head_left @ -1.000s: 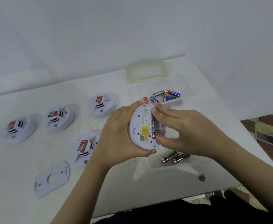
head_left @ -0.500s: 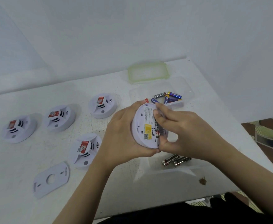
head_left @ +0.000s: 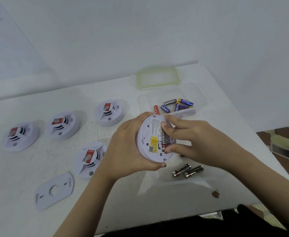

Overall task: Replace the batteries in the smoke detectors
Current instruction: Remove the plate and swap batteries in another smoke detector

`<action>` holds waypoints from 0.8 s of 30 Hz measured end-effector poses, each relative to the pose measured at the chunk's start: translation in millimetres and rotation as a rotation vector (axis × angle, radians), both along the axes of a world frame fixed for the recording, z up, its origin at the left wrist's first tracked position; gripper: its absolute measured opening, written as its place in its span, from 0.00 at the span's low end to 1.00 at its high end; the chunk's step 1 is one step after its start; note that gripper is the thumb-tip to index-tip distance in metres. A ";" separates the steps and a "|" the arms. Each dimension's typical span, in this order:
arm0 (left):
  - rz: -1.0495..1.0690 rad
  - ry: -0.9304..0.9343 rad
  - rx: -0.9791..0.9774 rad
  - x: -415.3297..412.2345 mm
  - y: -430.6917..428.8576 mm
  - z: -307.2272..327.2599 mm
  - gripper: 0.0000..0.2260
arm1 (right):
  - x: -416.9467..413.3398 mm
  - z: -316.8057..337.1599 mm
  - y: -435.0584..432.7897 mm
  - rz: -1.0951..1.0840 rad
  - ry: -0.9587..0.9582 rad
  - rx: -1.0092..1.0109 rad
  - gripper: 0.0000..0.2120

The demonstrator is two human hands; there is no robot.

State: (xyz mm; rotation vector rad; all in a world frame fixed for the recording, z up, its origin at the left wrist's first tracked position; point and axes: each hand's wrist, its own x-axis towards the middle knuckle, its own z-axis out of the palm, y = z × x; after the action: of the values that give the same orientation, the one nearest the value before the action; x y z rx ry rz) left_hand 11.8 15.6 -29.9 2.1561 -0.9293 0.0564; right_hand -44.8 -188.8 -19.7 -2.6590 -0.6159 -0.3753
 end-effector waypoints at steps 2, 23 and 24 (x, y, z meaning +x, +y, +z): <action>0.005 0.006 0.006 1.6 1.2 0.7 0.45 | -0.3 0.8 0.6 0.011 0.012 0.000 0.26; -0.015 0.004 -0.023 4.2 -3.9 1.2 0.45 | -5.8 2.6 -8.5 0.006 0.062 0.161 0.24; -0.012 0.012 -0.030 4.3 -3.6 0.5 0.45 | -8.3 1.6 -9.1 -0.014 0.074 0.198 0.24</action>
State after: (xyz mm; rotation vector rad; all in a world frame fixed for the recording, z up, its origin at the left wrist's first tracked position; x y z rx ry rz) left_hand 16.1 12.0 -29.5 2.1215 -0.9284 0.0512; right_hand -53.1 -197.9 -18.1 -2.4774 -0.5102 -0.3228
